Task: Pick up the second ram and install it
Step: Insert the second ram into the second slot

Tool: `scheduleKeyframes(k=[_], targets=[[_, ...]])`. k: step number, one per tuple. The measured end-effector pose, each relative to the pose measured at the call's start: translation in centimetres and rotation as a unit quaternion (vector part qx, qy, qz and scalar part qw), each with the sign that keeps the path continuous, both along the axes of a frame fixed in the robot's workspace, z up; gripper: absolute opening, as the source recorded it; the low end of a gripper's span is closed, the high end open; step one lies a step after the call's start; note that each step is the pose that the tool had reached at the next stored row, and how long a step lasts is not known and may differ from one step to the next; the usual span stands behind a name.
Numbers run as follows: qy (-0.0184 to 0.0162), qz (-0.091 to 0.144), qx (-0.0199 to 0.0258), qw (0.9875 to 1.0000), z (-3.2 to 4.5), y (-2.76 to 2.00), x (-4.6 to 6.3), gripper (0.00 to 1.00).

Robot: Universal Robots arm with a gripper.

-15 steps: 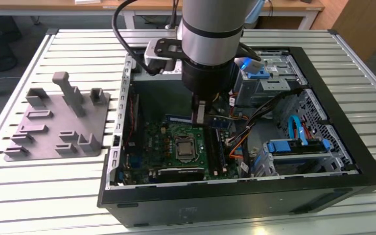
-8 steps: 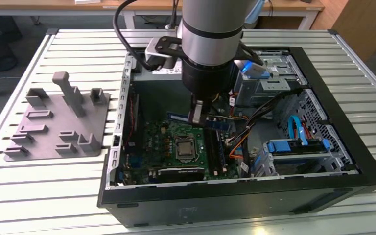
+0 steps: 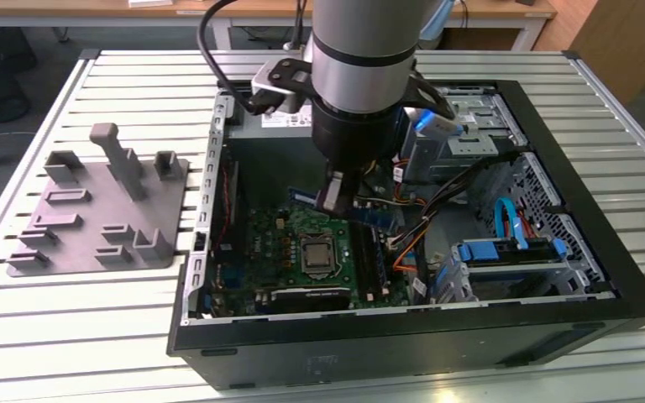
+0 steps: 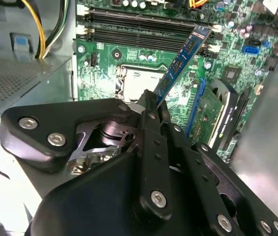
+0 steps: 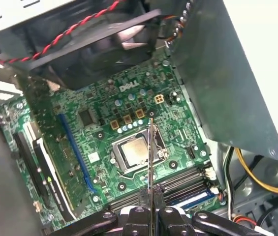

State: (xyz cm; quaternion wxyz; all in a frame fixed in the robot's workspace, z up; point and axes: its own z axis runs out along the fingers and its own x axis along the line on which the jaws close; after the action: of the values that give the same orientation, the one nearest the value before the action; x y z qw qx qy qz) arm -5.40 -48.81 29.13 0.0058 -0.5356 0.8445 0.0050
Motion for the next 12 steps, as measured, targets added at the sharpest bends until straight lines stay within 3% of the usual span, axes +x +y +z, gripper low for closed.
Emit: scheduleKeyframes(k=[5,12], targets=[[0.0000,-0.036,0.0000,0.9994,-0.03,0.00,0.00,0.14],[0.0000,-0.083,0.0000,0.9966,-0.07,0.00,0.00,0.14]])
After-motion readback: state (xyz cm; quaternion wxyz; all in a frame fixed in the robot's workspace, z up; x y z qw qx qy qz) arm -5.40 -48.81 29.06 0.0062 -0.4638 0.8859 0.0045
